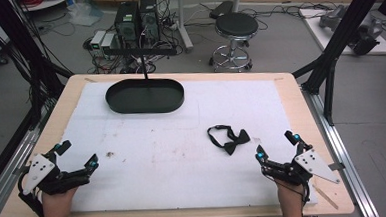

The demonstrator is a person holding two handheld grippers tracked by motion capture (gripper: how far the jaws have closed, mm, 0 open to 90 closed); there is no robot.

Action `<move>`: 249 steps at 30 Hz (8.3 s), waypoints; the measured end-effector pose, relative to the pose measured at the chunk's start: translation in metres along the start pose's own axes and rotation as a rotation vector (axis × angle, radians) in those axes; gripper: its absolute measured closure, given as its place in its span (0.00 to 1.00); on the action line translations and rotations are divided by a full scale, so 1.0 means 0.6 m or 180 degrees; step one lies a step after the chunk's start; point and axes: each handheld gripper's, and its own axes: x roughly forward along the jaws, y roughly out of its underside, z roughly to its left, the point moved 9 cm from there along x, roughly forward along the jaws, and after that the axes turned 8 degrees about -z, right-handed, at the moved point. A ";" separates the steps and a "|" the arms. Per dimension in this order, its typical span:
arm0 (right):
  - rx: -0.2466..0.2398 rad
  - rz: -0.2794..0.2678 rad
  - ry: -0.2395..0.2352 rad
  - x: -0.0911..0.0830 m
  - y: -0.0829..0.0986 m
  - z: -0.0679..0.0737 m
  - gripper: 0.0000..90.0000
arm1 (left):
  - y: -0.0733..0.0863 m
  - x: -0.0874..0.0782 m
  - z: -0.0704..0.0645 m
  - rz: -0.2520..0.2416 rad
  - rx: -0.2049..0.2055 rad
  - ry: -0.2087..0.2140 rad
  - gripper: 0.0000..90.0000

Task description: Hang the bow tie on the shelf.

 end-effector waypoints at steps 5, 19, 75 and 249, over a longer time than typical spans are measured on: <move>-0.0011 0.0036 -0.0054 0.002 0.003 0.005 0.01 | 0.000 0.000 0.000 -0.0001 -0.0011 0.0005 0.02; 0.0229 0.0497 -0.0316 0.038 0.033 0.027 0.01 | 0.004 0.002 -0.003 0.0022 -0.0022 0.0014 0.02; -0.0062 0.2379 -0.0217 0.187 0.184 0.045 0.48 | 0.012 0.007 -0.005 0.0091 0.0003 0.0045 0.02; -0.0067 0.0246 -0.0085 0.180 -0.088 0.055 0.01 | -0.001 0.004 -0.005 -0.0057 -0.0172 0.0085 0.02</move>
